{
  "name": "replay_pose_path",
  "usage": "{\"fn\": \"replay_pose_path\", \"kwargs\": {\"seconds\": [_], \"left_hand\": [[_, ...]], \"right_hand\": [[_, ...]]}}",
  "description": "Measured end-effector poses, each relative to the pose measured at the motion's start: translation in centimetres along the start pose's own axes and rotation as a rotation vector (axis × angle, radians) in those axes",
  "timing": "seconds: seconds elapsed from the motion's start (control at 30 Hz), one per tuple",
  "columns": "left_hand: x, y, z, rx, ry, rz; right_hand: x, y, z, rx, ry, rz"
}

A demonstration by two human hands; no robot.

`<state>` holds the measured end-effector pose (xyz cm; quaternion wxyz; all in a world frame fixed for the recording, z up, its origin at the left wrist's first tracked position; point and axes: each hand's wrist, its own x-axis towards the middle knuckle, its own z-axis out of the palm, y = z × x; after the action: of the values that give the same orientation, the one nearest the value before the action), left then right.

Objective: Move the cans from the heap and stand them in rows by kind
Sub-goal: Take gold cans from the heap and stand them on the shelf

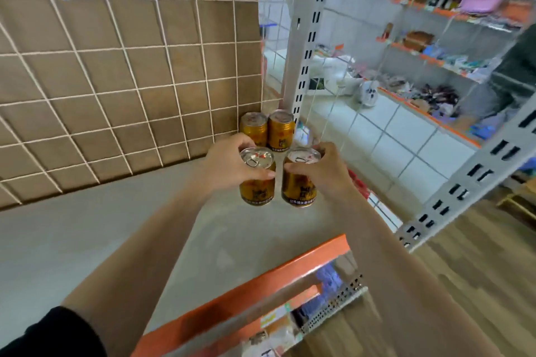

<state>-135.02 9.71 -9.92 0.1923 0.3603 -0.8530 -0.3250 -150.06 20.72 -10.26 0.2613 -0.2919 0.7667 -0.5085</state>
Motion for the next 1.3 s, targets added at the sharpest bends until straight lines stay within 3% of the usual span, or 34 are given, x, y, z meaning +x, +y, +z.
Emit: {"fn": "replay_pose_path", "kwargs": {"seconds": [0.23, 0.4, 1.03, 1.3], "left_hand": [[3.9, 0.0, 2.2, 0.105, 0.099, -0.185], [5.7, 0.0, 3.0, 0.178, 0.133, -0.180], [7.7, -0.4, 5.4, 0.120, 0.271, -0.248], [7.8, -0.3, 5.6, 0.114, 0.251, -0.266]], "right_hand": [[6.0, 0.1, 0.0, -0.067, -0.067, -0.066], [8.6, 0.5, 1.1, -0.048, -0.112, -0.056], [11.1, 2.2, 2.2, -0.191, -0.009, -0.144], [11.9, 2.5, 1.0, -0.196, -0.139, -0.174]]}}
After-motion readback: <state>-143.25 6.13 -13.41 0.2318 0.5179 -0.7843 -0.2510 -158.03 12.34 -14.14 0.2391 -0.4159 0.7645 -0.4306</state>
